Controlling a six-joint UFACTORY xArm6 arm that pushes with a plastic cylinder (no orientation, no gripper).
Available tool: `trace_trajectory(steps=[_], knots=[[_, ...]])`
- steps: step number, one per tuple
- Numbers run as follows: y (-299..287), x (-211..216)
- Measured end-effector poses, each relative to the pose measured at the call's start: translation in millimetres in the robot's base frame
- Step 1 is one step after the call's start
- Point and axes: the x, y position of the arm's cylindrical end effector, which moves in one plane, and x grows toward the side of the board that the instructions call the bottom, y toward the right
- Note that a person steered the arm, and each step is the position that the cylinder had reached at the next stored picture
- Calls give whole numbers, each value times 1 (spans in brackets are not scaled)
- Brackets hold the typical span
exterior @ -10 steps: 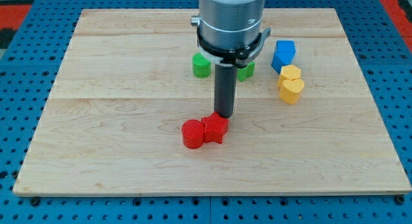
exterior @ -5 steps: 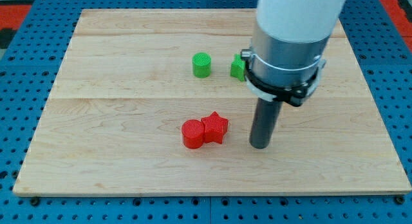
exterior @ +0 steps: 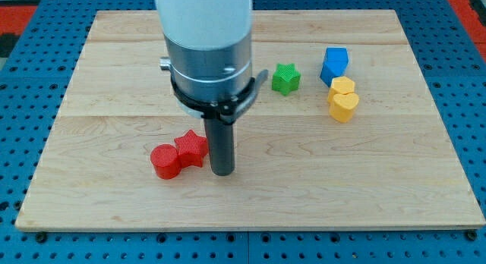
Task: Push the red star towards the left of the green circle
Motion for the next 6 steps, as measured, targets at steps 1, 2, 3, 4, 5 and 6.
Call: trace_trajectory(steps=[1,2,3,4,5,6], knots=[[-40,-4],[-73,-25],[-58,-73],[-50,-92],[-55,-113],[-57,-138]])
